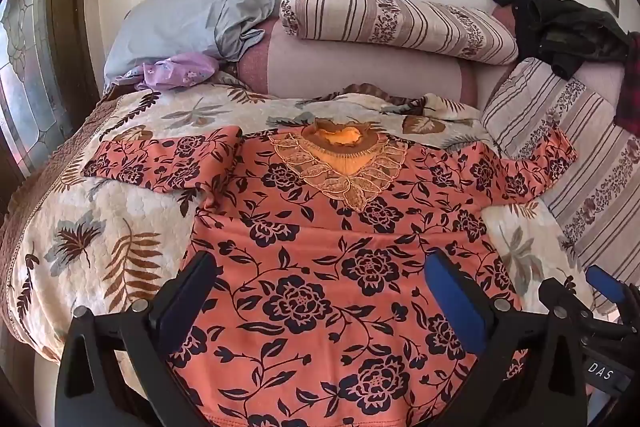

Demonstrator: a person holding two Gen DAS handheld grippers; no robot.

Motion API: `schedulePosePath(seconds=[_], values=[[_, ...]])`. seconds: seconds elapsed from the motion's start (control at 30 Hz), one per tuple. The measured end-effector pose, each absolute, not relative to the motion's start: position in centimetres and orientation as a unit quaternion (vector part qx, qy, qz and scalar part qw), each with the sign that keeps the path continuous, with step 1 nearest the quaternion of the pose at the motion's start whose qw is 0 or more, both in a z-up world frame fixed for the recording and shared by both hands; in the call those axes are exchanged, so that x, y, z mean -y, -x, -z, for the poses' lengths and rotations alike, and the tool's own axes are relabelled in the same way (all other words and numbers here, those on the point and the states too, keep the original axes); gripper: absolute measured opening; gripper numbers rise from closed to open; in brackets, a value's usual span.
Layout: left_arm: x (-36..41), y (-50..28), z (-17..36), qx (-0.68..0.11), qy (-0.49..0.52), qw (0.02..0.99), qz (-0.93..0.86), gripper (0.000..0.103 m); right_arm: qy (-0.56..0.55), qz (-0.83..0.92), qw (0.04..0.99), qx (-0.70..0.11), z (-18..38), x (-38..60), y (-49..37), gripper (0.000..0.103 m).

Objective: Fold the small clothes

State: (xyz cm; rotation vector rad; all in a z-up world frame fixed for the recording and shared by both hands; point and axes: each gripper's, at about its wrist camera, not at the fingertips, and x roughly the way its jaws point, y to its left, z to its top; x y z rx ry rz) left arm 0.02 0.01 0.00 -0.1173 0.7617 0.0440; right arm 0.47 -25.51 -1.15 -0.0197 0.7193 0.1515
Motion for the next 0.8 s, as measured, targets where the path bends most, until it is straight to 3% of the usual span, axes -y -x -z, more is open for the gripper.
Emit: schedulePosePath(seconds=[0.8], values=[[0.0,-0.2,0.0,-0.371,0.046,0.927,-0.019,0.103,-0.015,-0.071,0.939,-0.335,1.3,27.0,-0.9,0.103]])
